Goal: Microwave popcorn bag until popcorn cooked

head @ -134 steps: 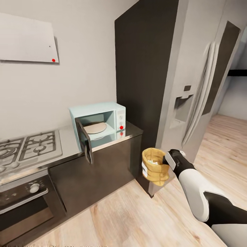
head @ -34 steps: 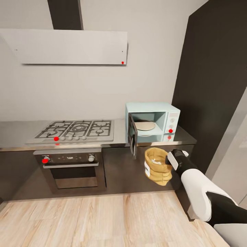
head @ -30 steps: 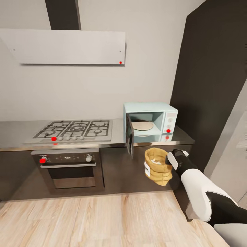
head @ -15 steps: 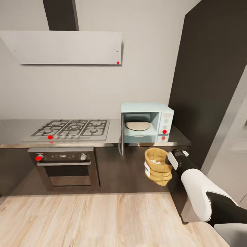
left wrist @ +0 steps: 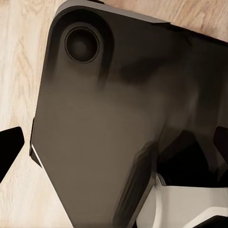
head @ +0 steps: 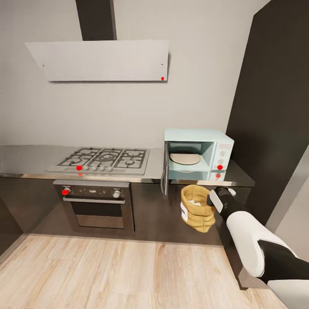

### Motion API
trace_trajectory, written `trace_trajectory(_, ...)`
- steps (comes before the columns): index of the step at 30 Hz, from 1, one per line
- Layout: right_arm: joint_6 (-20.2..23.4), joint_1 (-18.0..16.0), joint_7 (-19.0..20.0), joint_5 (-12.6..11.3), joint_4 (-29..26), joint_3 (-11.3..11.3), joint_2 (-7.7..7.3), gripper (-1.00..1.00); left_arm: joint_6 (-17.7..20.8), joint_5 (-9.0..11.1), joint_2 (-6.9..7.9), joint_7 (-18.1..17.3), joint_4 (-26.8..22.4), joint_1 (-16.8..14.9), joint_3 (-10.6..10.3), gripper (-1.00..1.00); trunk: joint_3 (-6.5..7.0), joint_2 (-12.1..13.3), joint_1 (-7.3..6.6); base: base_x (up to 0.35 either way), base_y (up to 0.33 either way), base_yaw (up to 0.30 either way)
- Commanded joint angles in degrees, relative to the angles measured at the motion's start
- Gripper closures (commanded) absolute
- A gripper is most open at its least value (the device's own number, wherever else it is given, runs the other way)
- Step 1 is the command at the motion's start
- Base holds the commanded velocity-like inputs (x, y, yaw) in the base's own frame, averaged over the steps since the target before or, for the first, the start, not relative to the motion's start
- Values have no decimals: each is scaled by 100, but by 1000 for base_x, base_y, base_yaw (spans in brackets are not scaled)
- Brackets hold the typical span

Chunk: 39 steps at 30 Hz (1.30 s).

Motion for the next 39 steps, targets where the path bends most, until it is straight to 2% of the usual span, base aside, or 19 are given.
trace_trajectory(1, 19, -3, -23, -24, -8, -13, -1, 100, -7, 26, -1, 5, -3, -1, 2, -100, -6, -4, 0, 0, 0, 5)
trace_trajectory(16, 52, -3, -23, -31, -21, 21, 13, 100, -7, 26, -11, 5, -3, -1, 2, -100, -6, -4, 0, 0, 0, 0)
trace_trajectory(19, 434, -3, -26, -25, -202, 29, -1, 100, -7, 26, -18, 4, -3, -1, 1, -100, -6, -4, 0, 0, 0, 0)
trace_trajectory(21, 881, -3, -24, -26, -770, 19, -1, 100, -7, 26, -19, 4, -3, -1, 2, -100, -6, -4, 0, 0, 0, 0)
trace_trajectory(24, 1914, -3, -27, -24, -1797, 13, 4, 100, -7, 26, -19, 4, -3, -1, 1, -100, -6, -4, 0, 0, 0, 0)
trace_trajectory(27, 2468, -3, -27, -24, -2419, 21, 5, 100, -7, 26, -19, 4, -3, -1, 2, -100, -6, -4, 0, 0, 0, 0)
trace_trajectory(34, 2468, -3, -43, -16, -2537, 4, 0, 100, -7, 26, -21, 4, -3, 0, -2, -100, -6, -4, 0, 0, 0, 0)
trace_trajectory(39, 2468, 2, -52, -15, -2601, -5, -77, 100, -7, 26, -21, 4, -3, -1, -4, -100, -6, -4, 0, 0, 0, 0)
